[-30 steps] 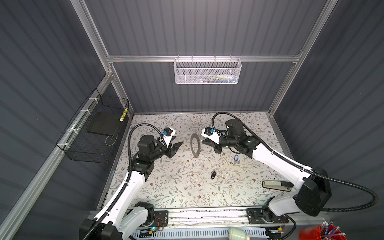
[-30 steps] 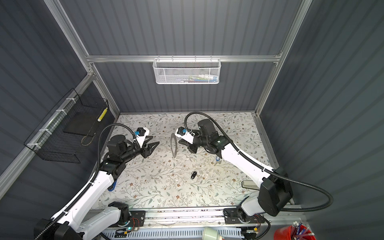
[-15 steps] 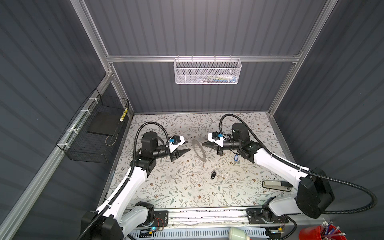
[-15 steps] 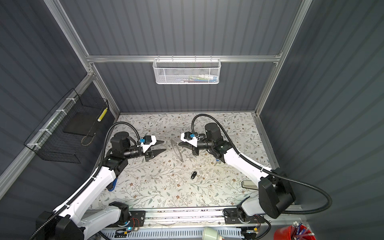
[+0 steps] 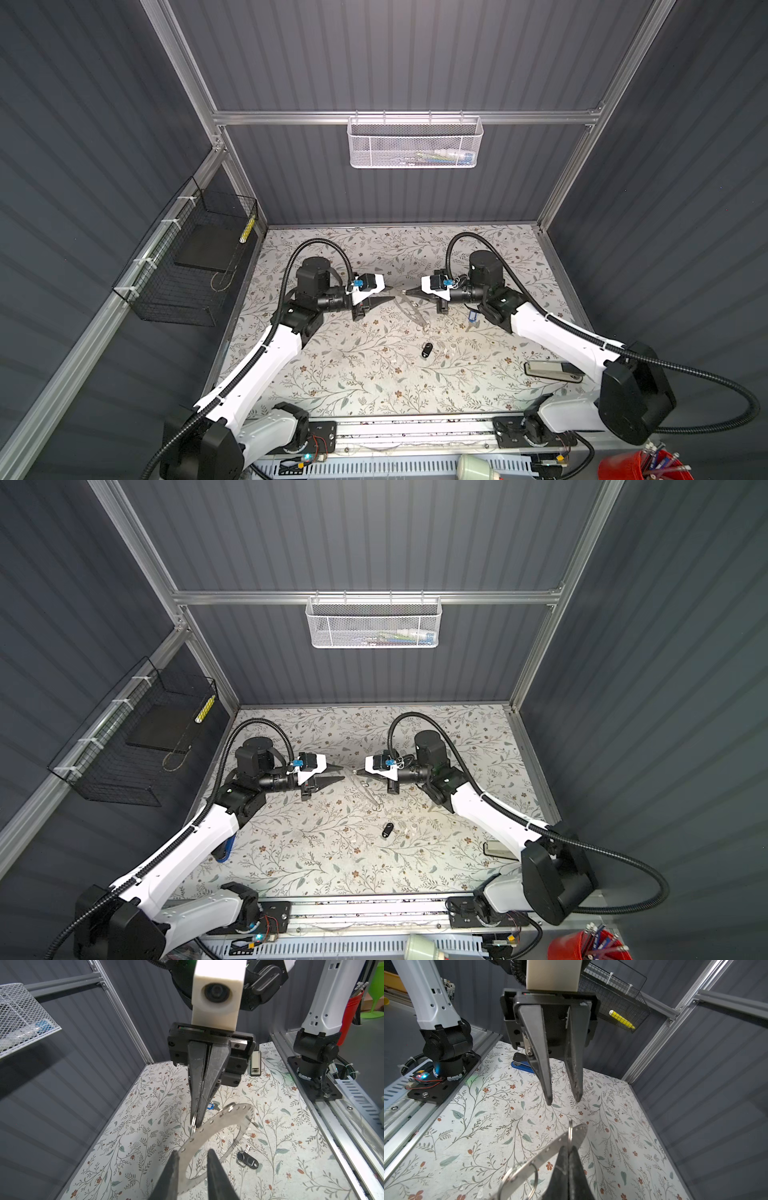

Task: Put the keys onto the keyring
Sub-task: 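Raise the plate with the right gripper while the left gripper approaches it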

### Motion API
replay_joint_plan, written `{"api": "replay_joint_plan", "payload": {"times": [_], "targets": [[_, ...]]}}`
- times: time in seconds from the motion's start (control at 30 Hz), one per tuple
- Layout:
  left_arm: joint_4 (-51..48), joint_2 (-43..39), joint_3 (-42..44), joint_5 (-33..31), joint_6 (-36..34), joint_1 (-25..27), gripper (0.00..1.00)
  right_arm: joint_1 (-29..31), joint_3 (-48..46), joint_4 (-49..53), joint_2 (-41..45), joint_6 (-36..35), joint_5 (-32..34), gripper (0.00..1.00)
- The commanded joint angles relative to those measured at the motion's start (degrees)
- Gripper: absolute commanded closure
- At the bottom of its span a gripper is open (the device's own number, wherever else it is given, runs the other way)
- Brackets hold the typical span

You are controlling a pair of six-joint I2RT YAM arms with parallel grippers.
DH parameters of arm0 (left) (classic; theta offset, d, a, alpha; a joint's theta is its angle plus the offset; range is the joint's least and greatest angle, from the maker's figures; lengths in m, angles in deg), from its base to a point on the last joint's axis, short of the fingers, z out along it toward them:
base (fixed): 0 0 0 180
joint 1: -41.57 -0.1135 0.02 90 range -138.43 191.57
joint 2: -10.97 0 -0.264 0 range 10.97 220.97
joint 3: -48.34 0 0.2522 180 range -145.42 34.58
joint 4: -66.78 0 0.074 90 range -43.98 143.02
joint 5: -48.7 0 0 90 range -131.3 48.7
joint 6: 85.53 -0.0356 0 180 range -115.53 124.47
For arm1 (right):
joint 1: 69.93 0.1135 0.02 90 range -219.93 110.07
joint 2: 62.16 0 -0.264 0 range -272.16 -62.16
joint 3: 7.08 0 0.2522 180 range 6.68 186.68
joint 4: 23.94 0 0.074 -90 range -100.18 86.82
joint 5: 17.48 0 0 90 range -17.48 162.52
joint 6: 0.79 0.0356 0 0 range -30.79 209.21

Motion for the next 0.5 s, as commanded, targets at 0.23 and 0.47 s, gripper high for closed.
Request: {"api": "replay_joint_plan", "payload": {"times": [0.23,0.47], "targets": [[-2.4,-1.5,-1.0,-5.6,-4.6,3.6,0.78,1.0,-3.9,-3.2,5.0,-14.9,4.7,1.00],[-1.5,-3.7,0.9,-8.1,-3.9,4.6,0.78,2.4,-6.1,-4.0,6.8,-17.5,8.0,1.00]]}}
